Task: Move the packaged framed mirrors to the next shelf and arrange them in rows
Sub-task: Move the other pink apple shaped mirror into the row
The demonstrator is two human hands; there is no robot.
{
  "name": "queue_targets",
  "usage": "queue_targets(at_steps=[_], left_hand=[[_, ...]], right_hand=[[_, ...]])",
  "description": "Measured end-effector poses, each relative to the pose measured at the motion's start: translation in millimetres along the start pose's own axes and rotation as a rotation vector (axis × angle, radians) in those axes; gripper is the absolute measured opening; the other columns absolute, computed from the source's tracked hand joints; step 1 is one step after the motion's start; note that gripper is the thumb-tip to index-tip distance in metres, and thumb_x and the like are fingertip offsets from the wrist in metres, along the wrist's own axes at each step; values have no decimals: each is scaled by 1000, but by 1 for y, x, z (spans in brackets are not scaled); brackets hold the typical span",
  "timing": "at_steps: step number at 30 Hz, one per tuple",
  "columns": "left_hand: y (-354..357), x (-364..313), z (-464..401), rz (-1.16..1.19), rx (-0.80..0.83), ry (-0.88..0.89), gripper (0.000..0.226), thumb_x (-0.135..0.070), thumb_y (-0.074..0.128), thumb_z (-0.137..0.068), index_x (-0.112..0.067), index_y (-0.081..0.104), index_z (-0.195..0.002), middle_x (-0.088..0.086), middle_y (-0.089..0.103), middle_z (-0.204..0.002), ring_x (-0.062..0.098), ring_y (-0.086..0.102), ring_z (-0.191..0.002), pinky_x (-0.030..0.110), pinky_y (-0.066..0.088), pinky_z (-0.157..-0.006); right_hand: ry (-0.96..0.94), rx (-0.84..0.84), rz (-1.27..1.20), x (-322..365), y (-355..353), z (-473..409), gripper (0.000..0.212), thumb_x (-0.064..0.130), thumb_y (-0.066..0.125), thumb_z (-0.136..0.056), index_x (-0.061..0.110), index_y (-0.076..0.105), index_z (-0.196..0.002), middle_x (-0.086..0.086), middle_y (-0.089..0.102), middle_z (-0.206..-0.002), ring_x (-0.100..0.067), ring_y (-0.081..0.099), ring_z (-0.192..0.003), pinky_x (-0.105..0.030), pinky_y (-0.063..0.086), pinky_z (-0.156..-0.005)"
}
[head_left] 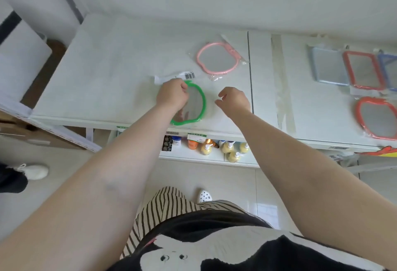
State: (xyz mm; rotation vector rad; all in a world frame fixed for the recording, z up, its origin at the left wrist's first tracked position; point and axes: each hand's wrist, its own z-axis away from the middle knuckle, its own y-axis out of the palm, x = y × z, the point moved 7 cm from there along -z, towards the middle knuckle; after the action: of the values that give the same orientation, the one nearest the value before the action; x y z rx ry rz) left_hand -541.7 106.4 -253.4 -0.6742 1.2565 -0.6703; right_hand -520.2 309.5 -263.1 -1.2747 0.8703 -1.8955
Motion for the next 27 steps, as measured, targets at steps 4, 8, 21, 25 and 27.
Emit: queue_targets(at_steps=[4,8,21,25,27], left_hand=[[4,-14,-37,20,44,29,28,-13,58,-83,-18,67,-108,3,68,-117,24,62,-111,32,49,-96],[6,-37,-77,-16,117,118,31,-14,57,-83,-16,64,-113,4,66,-121,24,61,-113,32,48,-96],[25,-59,-156,-301,337,296,37,-25,55,-84,-9,60,-118,16,61,-120,33,59,-103,31,45,-74],[41,-50,-176,-267,393,234,45,-35,62,-82,-10,56,-119,12,61,-117,31,59,-106,28,42,-73],[46,-47,-185,-244,370,203,51,-35,66,-79,-9,54,-120,11,62,-120,32,60,-108,31,47,-79]], right_hand=[[102,-37,-14,-8,-8,-16,30,29,58,-88,24,60,-118,2,63,-117,-22,59,-76,-27,44,-70],[211,-109,-58,-16,-20,-30,32,29,59,-89,23,60,-120,2,62,-120,-24,63,-86,-28,46,-72],[507,-277,-332,-21,-2,-68,35,34,60,-88,15,59,-117,-5,68,-107,-25,64,-90,-27,44,-67],[518,-304,-399,-18,10,-88,31,37,60,-85,13,62,-104,-7,61,-106,-30,58,-100,-29,44,-69],[527,-340,-437,-19,12,-97,20,35,58,-82,20,50,-72,-6,51,-87,-30,47,-84,-28,33,-53]])
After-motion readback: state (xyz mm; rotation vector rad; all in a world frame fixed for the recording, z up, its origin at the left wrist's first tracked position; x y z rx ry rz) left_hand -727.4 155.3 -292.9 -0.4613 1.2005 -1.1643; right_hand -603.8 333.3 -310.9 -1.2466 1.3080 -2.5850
